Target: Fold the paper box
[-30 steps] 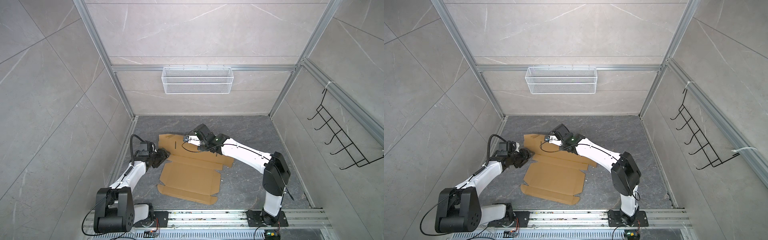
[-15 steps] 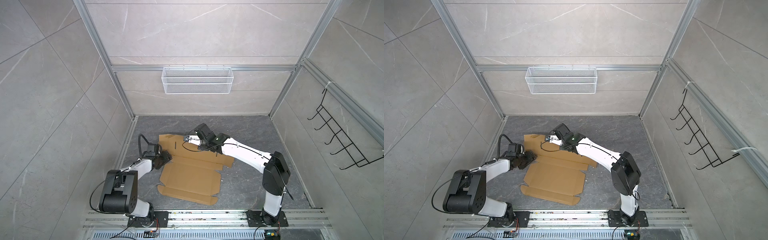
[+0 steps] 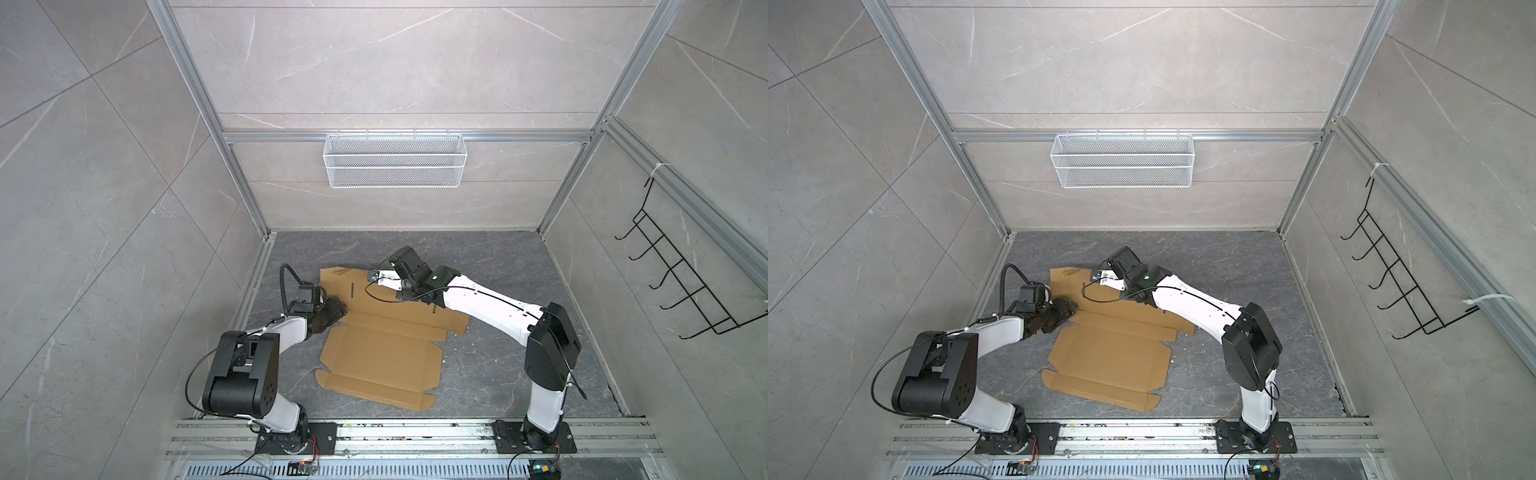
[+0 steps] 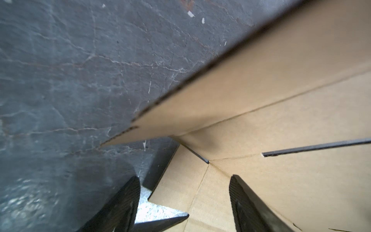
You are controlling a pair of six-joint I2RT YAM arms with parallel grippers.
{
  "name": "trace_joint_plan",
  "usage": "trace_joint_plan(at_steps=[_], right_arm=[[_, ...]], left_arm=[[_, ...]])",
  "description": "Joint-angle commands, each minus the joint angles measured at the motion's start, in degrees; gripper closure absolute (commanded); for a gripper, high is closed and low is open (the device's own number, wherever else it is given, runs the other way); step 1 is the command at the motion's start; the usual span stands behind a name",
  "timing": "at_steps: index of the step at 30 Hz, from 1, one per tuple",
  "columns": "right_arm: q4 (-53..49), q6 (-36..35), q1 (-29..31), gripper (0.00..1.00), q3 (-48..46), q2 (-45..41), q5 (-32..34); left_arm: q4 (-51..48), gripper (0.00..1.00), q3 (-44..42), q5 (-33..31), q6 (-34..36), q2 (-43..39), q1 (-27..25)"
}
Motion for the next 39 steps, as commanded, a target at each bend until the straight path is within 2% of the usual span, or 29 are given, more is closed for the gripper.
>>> trace_joint_plan(at_steps=[1,10,16,24,31,39], right_arm=[[-0.9,0.0,0.1,1.00,0.7,0.6,-0.4],[-0.6,0.0,0.2,1.00,0.6,0.6,-0.4],[-0.7,0.1,0.1,1.00,0.5,0.6,-0.4],[-0.4,0.2,0.1,1.00,0.4,0.6,-0.5],[-0.3,0.2,-0.1,1.00,0.4,0.9,-0.7],[-0.2,0.4,-0.4,1.00,0.4,1.3,-1.0]], left_arm=[[-2.8,0.29,1.0,3.0,1.1,-1.5,-0.6],[-3.3,0.30,1.3,5.1,1.1,-4.1,-0.6],[-2.5,0.30,0.9,4.9,1.7,-2.6,-0.6],[1.6,0.30,-0.5,3.0,0.8,0.6,-0.6],[11.5,0.30,-6.3,0.0,-2.3,-1.5,-0.7],[12.4,0.31,-6.5,1.1,-2.7,-1.4,-1.1]])
